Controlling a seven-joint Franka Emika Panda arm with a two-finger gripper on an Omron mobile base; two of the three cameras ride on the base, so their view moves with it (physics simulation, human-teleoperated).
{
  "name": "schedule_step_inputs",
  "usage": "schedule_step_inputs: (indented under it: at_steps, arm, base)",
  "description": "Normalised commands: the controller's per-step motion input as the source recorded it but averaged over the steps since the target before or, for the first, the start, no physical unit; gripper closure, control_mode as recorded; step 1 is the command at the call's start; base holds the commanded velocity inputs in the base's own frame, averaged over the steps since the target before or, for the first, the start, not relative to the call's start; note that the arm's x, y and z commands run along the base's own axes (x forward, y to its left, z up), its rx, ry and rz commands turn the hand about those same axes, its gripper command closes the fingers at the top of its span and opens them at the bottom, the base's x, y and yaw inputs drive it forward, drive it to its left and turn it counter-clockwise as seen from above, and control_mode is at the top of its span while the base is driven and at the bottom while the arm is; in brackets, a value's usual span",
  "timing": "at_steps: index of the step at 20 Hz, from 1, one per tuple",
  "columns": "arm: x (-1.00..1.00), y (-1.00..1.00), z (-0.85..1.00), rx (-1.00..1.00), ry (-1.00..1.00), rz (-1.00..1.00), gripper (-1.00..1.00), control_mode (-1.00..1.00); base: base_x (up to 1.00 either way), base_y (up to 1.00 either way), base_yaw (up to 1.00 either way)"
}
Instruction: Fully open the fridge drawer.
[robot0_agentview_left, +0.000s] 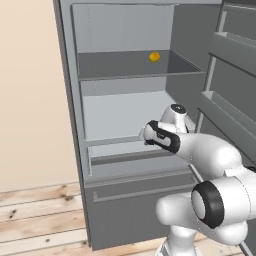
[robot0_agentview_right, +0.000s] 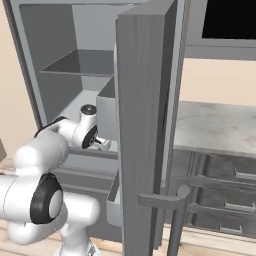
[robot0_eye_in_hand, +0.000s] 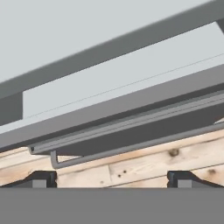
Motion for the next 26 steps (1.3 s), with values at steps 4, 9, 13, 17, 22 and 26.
schedule_step_inputs:
  at_steps: [4,9,13,17,22,26]
  arm:
    - [0.41,0.07,-0.33,-0.02,0.0,0.0,-1.0,-1.0]
    - [0.47,0.02,-0.26,-0.03,0.0,0.0,-1.0,-1.0]
    - [0.46,0.0,-0.29,-0.05,0.0,0.0,-1.0,-1.0]
    - [0.34,0.0,-0.38,-0.07,0.0,0.0,-1.0,-1.0]
    - [0.19,0.0,-0.26,-0.07,0.0,0.0,-1.0,-1.0]
    - [0.28,0.0,-0.12,-0.02,0.0,0.0,-1.0,-1.0]
  base:
    - [0.0,0.0,0.0]
    - [0.0,0.0,0.0]
    - [0.0,0.0,0.0]
    - [0.0,0.0,0.0]
    - [0.0,0.0,0.0]
    - [0.0,0.0,0.0]
